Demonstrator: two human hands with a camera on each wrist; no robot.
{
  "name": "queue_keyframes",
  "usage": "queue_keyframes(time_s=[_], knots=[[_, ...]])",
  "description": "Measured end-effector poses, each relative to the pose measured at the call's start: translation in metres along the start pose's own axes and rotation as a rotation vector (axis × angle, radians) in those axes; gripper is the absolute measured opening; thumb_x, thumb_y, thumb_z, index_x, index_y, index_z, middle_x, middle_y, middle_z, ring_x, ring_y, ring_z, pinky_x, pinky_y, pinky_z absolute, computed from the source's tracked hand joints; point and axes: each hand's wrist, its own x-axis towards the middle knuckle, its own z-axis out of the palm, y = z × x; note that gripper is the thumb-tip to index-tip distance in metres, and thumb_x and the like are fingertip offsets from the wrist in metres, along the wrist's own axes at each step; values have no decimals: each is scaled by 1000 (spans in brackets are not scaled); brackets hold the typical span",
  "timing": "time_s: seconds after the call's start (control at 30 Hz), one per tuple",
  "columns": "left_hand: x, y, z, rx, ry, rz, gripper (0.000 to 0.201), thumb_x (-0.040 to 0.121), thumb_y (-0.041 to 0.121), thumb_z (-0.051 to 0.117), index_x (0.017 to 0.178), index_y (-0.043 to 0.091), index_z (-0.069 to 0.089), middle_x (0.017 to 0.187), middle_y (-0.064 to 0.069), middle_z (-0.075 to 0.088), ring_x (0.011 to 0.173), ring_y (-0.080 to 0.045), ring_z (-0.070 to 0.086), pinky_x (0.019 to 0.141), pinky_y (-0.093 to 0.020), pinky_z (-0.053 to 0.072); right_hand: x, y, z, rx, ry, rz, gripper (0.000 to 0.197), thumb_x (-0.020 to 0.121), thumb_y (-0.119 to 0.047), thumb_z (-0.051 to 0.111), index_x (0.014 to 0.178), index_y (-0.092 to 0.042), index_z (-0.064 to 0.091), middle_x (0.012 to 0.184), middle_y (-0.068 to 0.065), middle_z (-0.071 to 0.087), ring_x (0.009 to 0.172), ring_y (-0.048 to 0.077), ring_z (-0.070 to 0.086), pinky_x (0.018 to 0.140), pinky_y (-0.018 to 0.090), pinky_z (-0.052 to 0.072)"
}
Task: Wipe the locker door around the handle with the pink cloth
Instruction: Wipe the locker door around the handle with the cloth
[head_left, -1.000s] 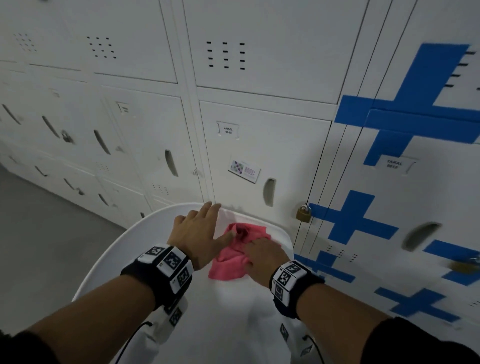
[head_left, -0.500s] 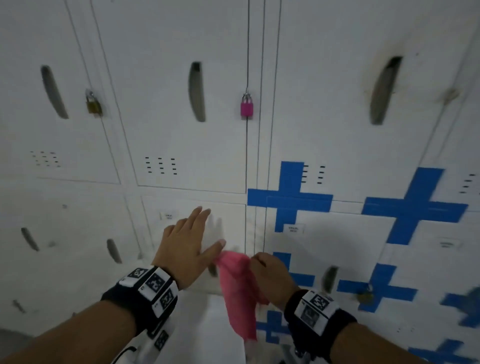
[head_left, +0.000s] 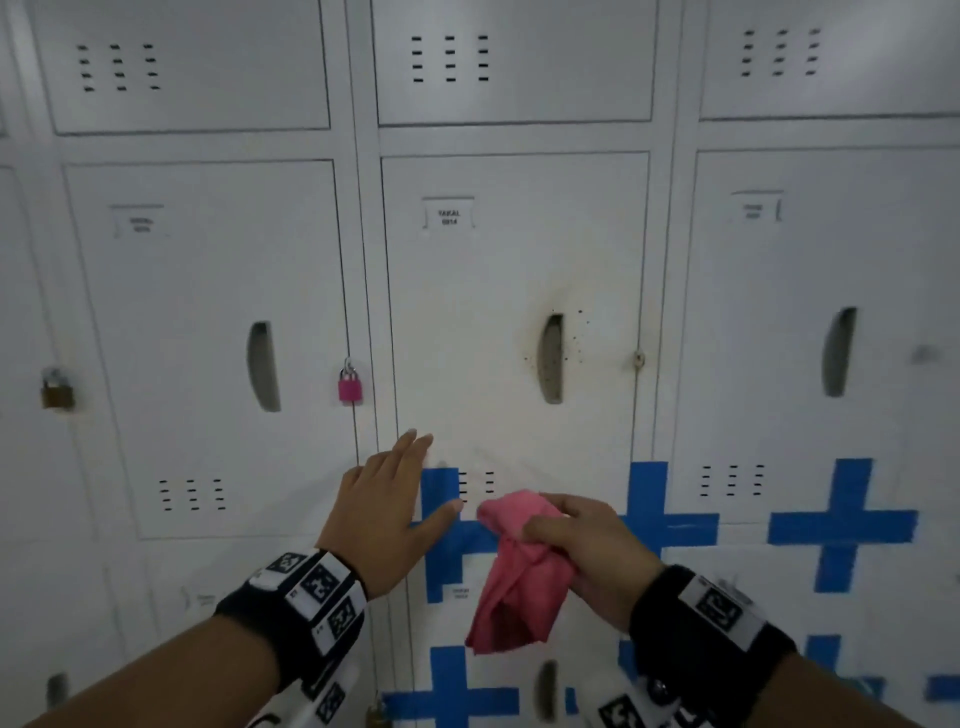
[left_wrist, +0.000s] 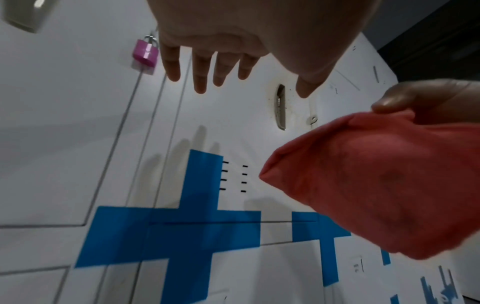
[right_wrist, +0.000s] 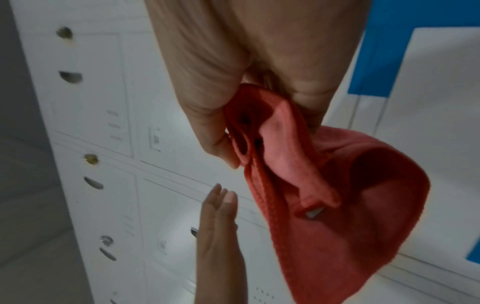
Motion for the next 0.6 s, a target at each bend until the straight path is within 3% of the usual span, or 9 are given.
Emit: queue_keyframes(time_s=[0.1, 0.2, 0.27, 0.37, 0.47, 0.53, 0.6], knots=[[20, 19, -2, -25, 39, 6, 89, 79, 76, 21, 151, 25, 12, 161, 4, 11, 145, -15, 18, 117, -38, 17, -11, -35, -19, -83, 0, -70, 31, 77, 12, 67, 107, 3, 69, 101, 27, 71, 81, 30, 69, 78, 40, 56], [37, 30, 0, -65, 72, 2, 89, 79, 75, 23, 151, 24, 13, 161, 2, 9, 147, -17, 13, 120, -42, 16, -17, -65, -30, -199, 127, -216, 17, 80, -4, 72, 97, -4, 73, 91, 20, 74, 75, 24, 69, 71, 35, 58], [47, 39, 3, -78, 89, 3, 90, 78, 75, 23, 151, 23, 13, 162, 1, 7, 148, -18, 8, 121, -42, 14, -19, -84, -35, -231, 245, -356, 9, 86, -16, 67, 90, -11, 72, 86, 14, 74, 75, 21, 70, 70, 35, 57], [60, 51, 6, -41, 132, 26, 90, 79, 72, 22, 152, 21, 9, 162, 2, -1, 149, -17, -2, 119, -34, 4, -6, -106, -46, -368, 428, -590, 12, 94, -27, 56, 93, -18, 65, 91, 6, 70, 82, 20, 68, 76, 36, 57], [70, 54, 8, 47, 150, 43, 88, 82, 69, 19, 152, 20, -3, 158, 3, -17, 147, -17, -16, 120, -37, -1, 14, -130, -57, -515, 579, -860, 19, 95, -31, 48, 92, -23, 65, 94, 5, 65, 83, 17, 65, 74, 33, 56], [77, 53, 9, 91, 150, 41, 88, 84, 68, 19, 151, 19, -9, 157, 2, -23, 146, -17, -21, 120, -41, -3, 22, -146, -58, -568, 598, -1015, 22, 96, -26, 45, 95, -27, 67, 97, -3, 67, 88, 13, 63, 79, 23, 51], [83, 51, 10, 111, 145, 26, 89, 83, 68, 19, 151, 18, -12, 157, 0, -23, 145, -18, -22, 120, -41, -4, 28, -160, -58, -615, 656, -1119, 18, 99, -23, 45, 98, -23, 63, 97, -9, 65, 92, 5, 60, 80, 10, 43]])
